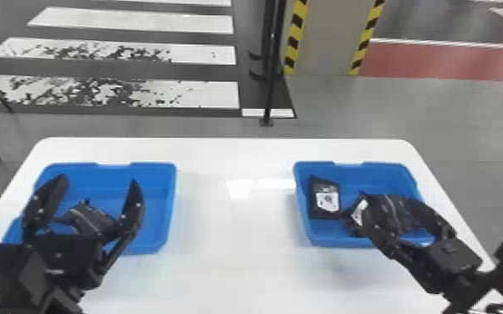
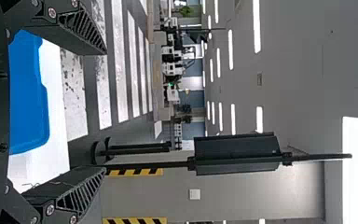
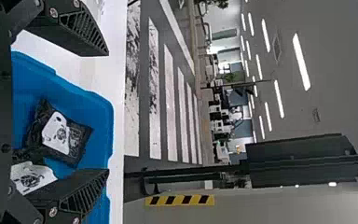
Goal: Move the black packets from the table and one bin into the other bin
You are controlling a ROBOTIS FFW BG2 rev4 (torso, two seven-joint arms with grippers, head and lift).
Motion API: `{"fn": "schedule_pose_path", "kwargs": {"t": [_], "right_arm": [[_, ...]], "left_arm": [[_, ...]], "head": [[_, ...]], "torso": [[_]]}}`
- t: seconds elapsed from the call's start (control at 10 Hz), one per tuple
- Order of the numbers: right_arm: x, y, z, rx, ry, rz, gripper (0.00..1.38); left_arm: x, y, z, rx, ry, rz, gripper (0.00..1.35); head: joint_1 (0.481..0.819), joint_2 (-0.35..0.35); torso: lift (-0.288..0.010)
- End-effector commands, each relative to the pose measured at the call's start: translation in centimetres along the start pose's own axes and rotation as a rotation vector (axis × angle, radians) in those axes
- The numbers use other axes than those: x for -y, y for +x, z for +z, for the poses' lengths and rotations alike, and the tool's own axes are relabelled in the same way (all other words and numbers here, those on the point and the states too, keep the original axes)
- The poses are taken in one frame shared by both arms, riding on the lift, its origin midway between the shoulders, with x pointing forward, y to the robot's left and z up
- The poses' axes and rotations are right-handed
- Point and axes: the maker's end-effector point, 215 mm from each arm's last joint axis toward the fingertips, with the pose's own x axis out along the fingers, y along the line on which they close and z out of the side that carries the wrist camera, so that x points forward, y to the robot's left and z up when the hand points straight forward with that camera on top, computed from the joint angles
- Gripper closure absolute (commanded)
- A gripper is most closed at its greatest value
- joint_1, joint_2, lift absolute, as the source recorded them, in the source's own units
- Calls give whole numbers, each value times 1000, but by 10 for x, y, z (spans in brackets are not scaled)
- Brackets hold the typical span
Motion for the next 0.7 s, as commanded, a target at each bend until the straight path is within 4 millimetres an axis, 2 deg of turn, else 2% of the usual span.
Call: {"fn": "schedule_pose_path", "kwargs": {"t": [0.0,0.1,0.2,0.5,0.6], "right_arm": [[-4,-1,-9,-5,33,12,137],[-11,1,-11,-9,39,29,137],[-15,2,-10,-5,35,39,139],[-27,5,-11,-7,35,75,139],[-30,6,-10,-6,34,81,139]], "left_arm": [[3,8,-8,-17,-6,-6,154],[9,19,-35,-121,-61,-23,153],[13,28,-78,-299,-81,-56,154],[4,36,-138,-646,-51,-46,154],[-8,35,-147,-732,-25,-15,153]], "head": [[695,-90],[695,-89],[695,-86],[695,-69],[695,-55]], "torso": [[-110],[-110],[-110],[-110],[-110]]}}
